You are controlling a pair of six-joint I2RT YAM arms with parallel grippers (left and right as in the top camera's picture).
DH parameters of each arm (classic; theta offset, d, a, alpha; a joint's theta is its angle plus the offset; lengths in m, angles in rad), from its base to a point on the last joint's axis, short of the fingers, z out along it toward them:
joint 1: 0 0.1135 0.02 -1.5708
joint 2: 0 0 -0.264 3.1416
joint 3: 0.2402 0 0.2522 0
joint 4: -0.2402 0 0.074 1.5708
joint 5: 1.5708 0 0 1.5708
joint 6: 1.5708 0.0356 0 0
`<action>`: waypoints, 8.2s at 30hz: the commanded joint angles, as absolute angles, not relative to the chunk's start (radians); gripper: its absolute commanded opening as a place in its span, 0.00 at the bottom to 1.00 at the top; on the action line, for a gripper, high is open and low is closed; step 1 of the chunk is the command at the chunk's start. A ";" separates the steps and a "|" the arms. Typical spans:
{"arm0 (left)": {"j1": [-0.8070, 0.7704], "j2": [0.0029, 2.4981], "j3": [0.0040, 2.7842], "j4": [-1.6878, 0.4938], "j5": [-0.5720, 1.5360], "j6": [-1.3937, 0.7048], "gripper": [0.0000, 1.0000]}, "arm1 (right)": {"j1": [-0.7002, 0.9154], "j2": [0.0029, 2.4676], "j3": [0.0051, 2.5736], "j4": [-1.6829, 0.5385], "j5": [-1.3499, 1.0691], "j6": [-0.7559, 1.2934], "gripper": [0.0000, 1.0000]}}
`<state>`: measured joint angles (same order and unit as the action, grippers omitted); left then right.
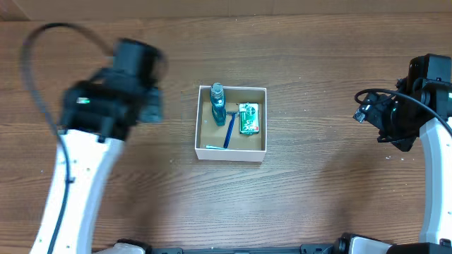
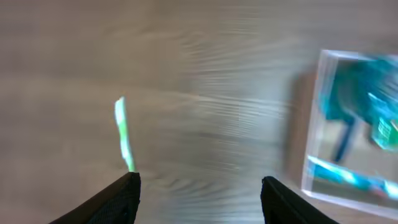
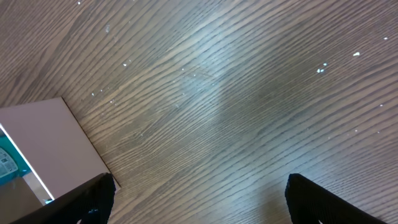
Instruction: Pack container
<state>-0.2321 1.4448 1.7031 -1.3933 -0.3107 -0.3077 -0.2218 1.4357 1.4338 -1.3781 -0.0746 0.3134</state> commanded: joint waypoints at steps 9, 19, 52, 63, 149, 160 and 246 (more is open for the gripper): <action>0.515 1.456 1.040 -0.989 -0.051 -0.301 0.82 | -0.224 1.435 1.437 -1.374 -0.081 0.306 0.90; 0.550 1.773 0.999 -0.726 -0.002 -0.227 0.90 | -0.224 1.435 1.437 -1.375 -0.081 0.306 0.90; -0.474 1.358 1.220 -0.670 -0.011 0.112 0.04 | -0.224 1.435 1.437 -1.367 -0.081 0.306 0.90; -0.627 1.692 1.221 -0.628 -0.038 0.135 0.28 | -0.224 1.435 1.437 -1.370 -0.081 0.306 0.90; 0.044 0.366 0.832 -1.175 0.078 -0.225 1.00 | 0.148 0.004 0.043 0.098 0.020 0.162 1.00; 0.044 0.366 0.832 -1.175 0.078 -0.225 1.00 | 0.135 0.003 0.008 -0.084 0.024 0.021 1.00; 0.045 0.004 0.004 -0.075 0.034 -0.011 1.00 | 0.135 0.003 0.008 -0.084 0.020 0.022 1.00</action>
